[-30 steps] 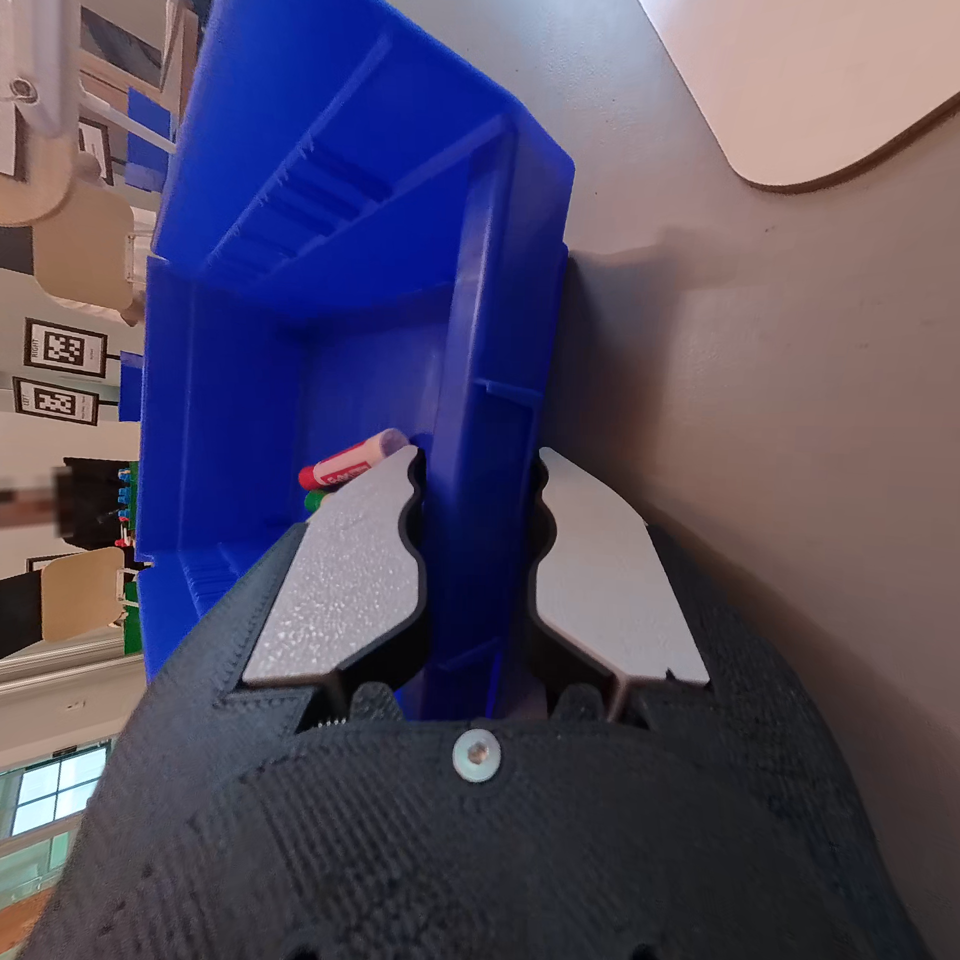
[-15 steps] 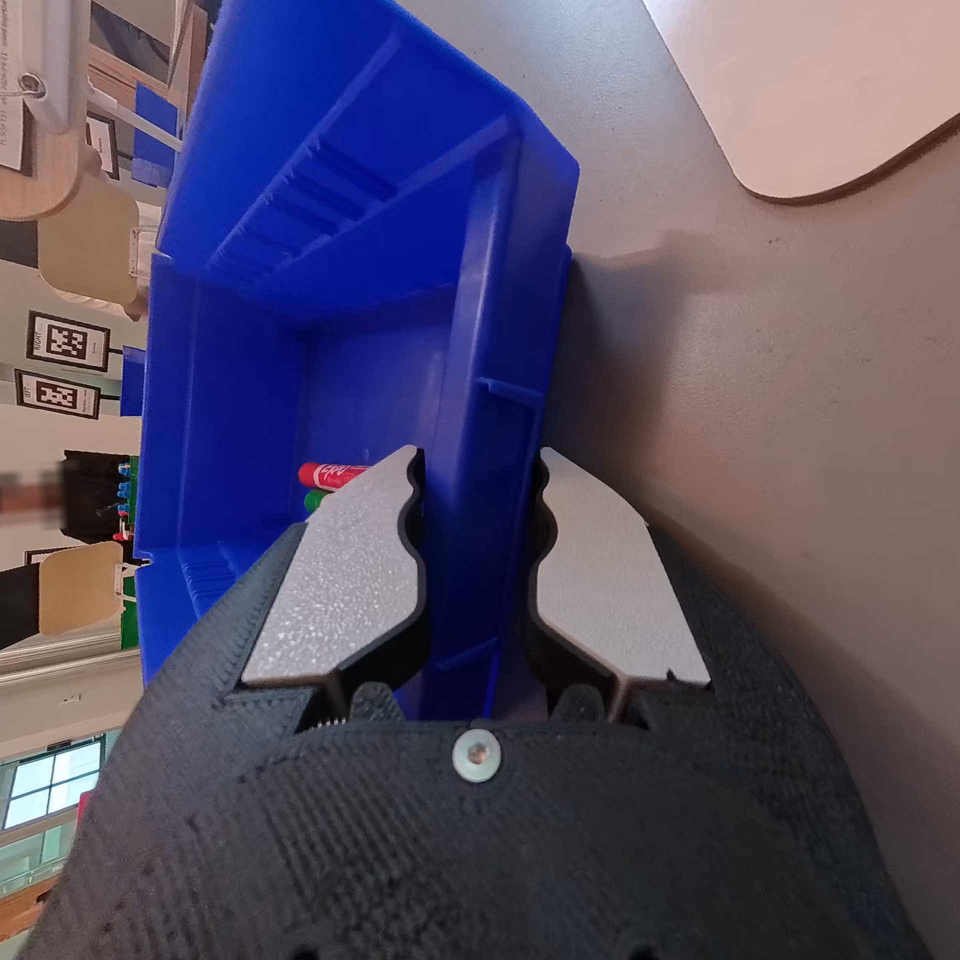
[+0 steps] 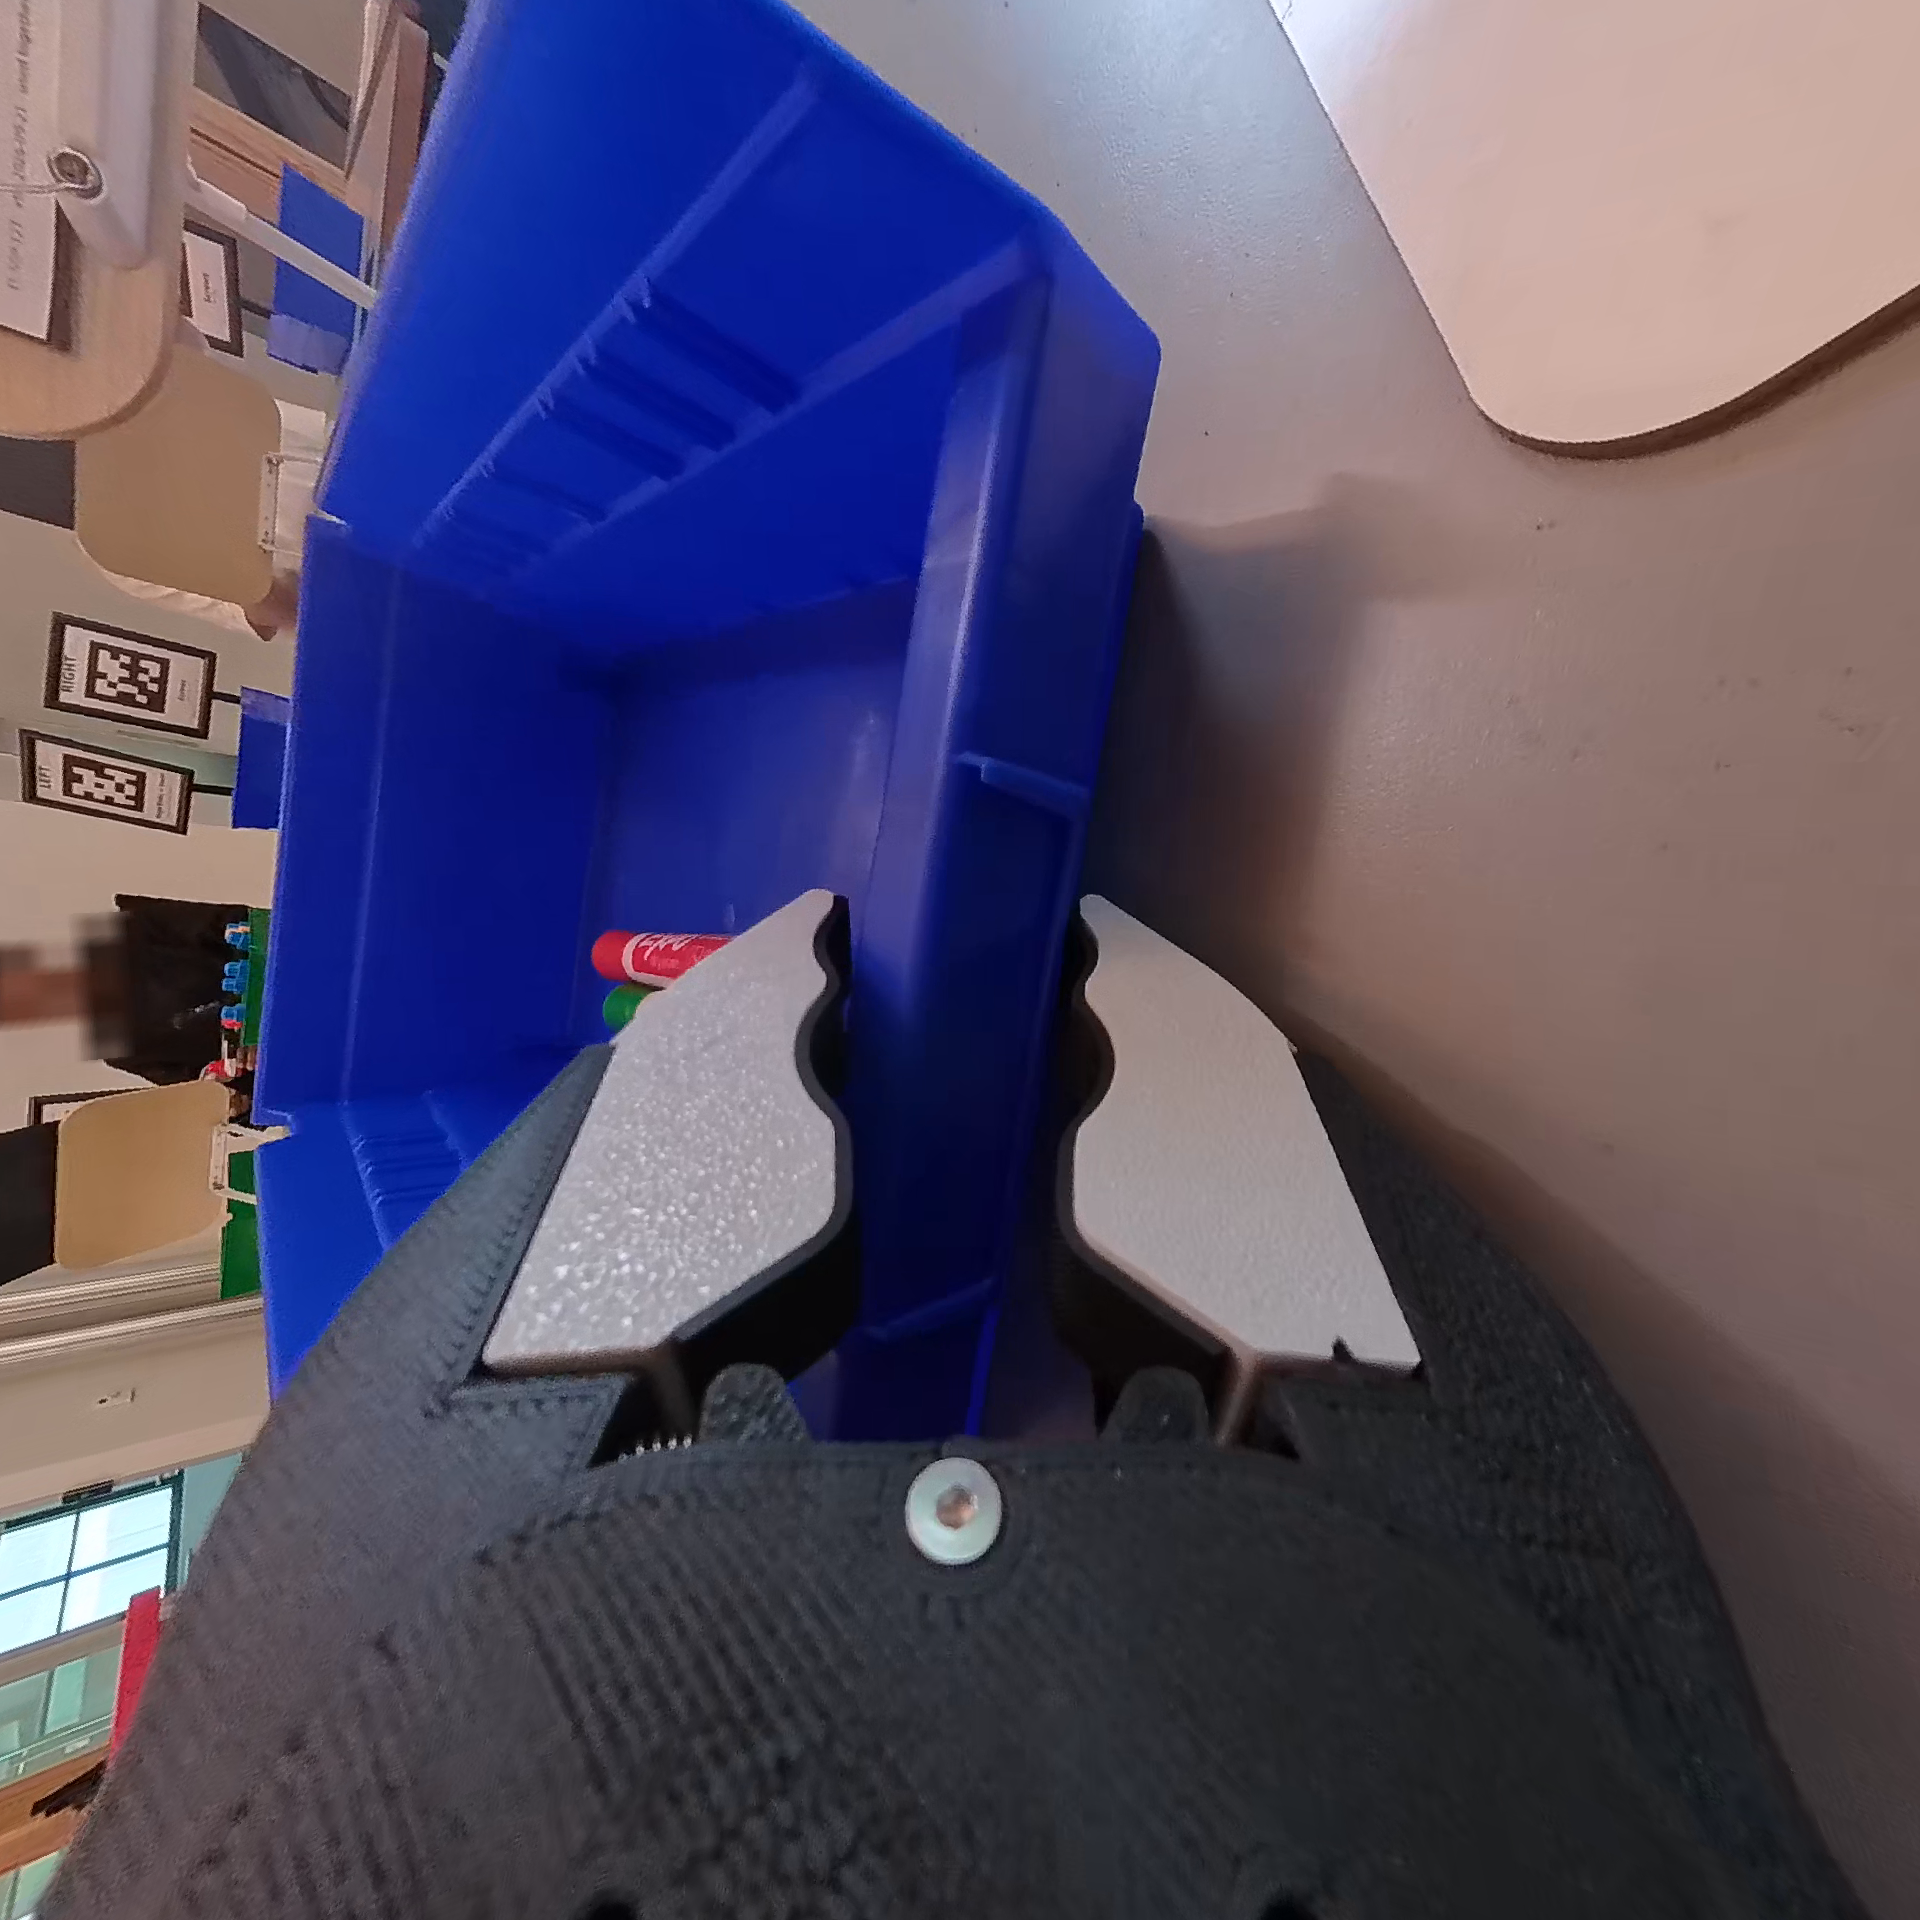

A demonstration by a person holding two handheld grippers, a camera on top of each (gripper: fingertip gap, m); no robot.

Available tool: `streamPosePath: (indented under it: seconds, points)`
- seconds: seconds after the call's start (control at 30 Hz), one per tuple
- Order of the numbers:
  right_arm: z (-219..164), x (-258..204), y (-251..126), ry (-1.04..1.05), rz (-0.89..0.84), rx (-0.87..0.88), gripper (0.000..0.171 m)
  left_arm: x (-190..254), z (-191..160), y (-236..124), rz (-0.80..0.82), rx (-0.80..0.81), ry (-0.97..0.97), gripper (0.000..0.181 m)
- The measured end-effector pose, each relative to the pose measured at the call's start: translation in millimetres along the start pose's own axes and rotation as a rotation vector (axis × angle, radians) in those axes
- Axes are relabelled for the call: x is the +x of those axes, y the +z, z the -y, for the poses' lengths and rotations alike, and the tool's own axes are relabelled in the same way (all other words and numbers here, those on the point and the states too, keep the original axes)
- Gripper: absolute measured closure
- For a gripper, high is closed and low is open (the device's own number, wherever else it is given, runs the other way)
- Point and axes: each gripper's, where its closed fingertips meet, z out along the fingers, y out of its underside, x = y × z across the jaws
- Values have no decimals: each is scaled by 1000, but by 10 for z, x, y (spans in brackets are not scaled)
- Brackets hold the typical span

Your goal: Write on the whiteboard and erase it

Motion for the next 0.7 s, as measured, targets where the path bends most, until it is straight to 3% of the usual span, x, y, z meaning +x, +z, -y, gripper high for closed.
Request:
streamPosePath:
  seconds: [0.17,0.33,0.53,0.7]
  points:
    - [83,-47,239,-6,112,-204,117,10,-3,-11,-16,-4,-29,142]
    - [-85,-45,118,-11,134,-344,129,17,-5,-20,-21,-5,-28,142]
    - [-404,-41,-130,49,100,-301,131,28,0,-31,-22,-17,-24,143]
    - [-406,-145,-306,42,23,-129,124,29,4,-31,-18,-20,-26,143]
